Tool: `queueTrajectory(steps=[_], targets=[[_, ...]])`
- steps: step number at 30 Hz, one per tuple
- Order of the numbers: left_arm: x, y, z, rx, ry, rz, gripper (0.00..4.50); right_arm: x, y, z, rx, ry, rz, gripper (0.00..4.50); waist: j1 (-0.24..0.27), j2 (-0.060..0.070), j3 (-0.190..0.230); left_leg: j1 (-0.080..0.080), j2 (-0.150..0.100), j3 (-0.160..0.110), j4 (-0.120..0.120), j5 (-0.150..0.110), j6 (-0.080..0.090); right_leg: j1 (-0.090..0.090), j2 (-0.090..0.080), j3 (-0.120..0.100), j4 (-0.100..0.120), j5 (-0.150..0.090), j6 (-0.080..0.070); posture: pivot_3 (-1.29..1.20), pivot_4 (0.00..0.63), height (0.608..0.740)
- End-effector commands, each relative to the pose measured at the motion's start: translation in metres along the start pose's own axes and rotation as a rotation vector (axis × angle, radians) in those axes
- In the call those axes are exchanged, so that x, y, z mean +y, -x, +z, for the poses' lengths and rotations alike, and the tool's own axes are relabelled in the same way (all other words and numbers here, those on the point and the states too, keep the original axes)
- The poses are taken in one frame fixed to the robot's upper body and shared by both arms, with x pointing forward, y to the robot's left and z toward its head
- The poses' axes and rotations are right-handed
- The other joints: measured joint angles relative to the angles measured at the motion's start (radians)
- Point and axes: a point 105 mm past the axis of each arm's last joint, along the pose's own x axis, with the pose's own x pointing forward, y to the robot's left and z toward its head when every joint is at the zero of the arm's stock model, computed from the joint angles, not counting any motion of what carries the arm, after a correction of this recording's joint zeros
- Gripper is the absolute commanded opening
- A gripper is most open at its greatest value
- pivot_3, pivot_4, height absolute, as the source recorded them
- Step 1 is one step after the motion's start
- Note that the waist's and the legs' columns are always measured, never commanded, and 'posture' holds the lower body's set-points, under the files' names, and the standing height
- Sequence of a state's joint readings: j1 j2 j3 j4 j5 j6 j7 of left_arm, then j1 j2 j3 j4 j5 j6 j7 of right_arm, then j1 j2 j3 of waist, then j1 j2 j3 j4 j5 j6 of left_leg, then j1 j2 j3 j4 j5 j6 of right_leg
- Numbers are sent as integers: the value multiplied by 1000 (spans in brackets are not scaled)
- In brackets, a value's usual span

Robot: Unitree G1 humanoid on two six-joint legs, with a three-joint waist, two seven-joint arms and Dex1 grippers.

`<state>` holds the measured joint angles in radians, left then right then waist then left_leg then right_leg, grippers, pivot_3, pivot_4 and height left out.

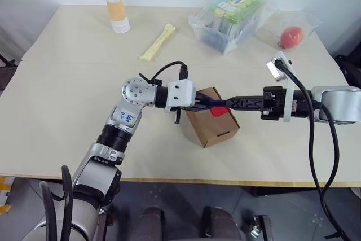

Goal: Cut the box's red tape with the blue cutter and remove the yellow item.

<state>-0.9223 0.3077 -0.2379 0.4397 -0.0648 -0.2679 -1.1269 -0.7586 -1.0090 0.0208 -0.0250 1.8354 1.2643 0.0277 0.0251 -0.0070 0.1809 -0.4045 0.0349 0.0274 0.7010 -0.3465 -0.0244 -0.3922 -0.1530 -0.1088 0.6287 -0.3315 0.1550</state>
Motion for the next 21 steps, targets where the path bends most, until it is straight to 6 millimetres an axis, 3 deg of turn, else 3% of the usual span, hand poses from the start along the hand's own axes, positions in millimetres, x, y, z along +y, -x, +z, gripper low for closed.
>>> queueTrajectory(steps=[1, 5, 6, 13, 15, 17, 19, 21], targets=[[4, -2, 8, -12, -40, 6, 367, 8, 7, 9, -48, 25, 24, 1643, 0, 0, 0, 0, 0, 0, 0, 0, 0, 0, 0, 0, 0, 0, 0, 0, 150, 740], [4, -2, 7, -10, -41, 8, 367, 8, 6, 7, -47, 23, 25, 280, 0, 0, 0, 0, 0, 0, 0, 0, 0, 0, 0, 0, 0, 0, 0, 0, 150, 740], [4, -2, 7, -9, -42, 9, 367, 7, 6, 8, -51, 22, 23, 143, 0, 0, 0, 0, 0, 0, 0, 0, 0, 0, 0, 0, 0, 0, 0, 0, 150, 740], [6, 0, 10, -41, 20, 21, 367, 8, 6, 7, -52, 24, 33, 164, 0, 0, 0, 0, 0, 0, 0, 0, 0, 0, 0, 0, 0, 0, 0, 0, 150, 740], [14, 3, 17, -104, 94, 78, 1117, 10, 8, 8, -55, 36, 30, 164, 0, 0, 0, 0, 0, 0, 0, 0, 0, 0, 0, 0, 0, 0, 0, 0, 150, 740], [36, 16, 34, -237, 243, 180, 1679, 15, 14, 12, -61, 72, 32, 164, 0, 0, 0, 0, 0, 0, 0, 0, 0, 0, 0, 0, 0, 0, 0, 0, 150, 740], [55, 42, 48, -326, 310, 233, 2261, 15, 23, 20, -77, 118, -22, 164, -2, 0, 0, 0, 0, 0, 0, 0, 0, 0, 0, 0, 0, 0, 0, 0, 150, 740], [73, 71, 52, -350, 349, 305, 2271, 13, 35, 31, -104, 168, -113, 164, -3, 0, 0, 0, 0, 0, 0, 0, 0, -1, 0, 0, 1, 0, 0, 0, 150, 740]])
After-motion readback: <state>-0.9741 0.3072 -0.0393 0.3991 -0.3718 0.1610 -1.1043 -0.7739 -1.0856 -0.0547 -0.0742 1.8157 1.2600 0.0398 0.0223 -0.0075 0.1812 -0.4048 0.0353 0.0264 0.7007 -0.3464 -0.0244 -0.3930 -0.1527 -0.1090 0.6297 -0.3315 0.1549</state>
